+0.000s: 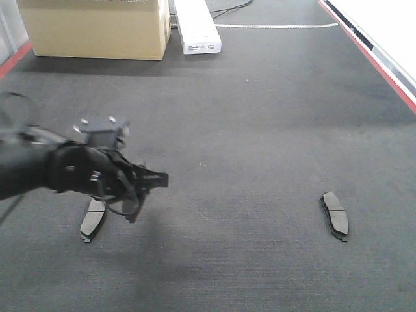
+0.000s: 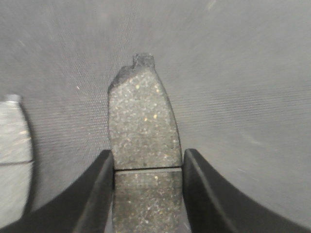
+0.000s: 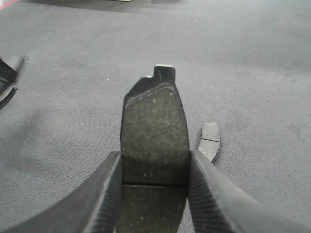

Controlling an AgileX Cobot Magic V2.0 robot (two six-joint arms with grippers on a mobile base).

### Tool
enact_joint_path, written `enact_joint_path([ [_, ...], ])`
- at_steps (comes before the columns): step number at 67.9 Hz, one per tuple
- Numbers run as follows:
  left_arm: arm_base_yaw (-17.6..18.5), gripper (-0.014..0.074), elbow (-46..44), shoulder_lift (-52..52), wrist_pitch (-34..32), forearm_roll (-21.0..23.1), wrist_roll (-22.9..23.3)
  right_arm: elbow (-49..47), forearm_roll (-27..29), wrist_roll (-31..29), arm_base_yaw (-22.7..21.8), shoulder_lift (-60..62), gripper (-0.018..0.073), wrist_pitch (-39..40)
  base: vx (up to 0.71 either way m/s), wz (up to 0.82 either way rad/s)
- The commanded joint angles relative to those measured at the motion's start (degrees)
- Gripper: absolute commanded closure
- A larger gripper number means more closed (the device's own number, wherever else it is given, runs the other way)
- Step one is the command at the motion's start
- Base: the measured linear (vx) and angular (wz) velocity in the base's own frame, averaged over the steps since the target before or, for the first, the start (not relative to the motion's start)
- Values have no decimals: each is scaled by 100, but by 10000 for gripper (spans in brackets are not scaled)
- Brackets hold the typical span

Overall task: Move and align brake pads A on conveyor
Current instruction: 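Lower the left gripper with its brake pad onto the belt beside the placed pad, then open the left gripper and raise it away from the pad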

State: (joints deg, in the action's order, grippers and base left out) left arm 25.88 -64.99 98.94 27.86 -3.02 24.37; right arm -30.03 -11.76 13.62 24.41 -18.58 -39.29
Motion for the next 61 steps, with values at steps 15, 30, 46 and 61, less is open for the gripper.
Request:
enact_joint_path([
  [15,43,429,-686,701,-459,400,4,-163,-108,-44,-37,-51,563,500,0,0],
  [30,43,218,-846,1021,-263,606,4,-163,-108,-44,-37,-51,563,505,0,0],
  [46,43,132,-846,883,-65,606,-269,-163,-108,-44,-37,-51,563,505,0,0],
  [61,43,135,-846,35,44,520,-458,-163,-108,-44,-37,-51,563,505,0,0],
])
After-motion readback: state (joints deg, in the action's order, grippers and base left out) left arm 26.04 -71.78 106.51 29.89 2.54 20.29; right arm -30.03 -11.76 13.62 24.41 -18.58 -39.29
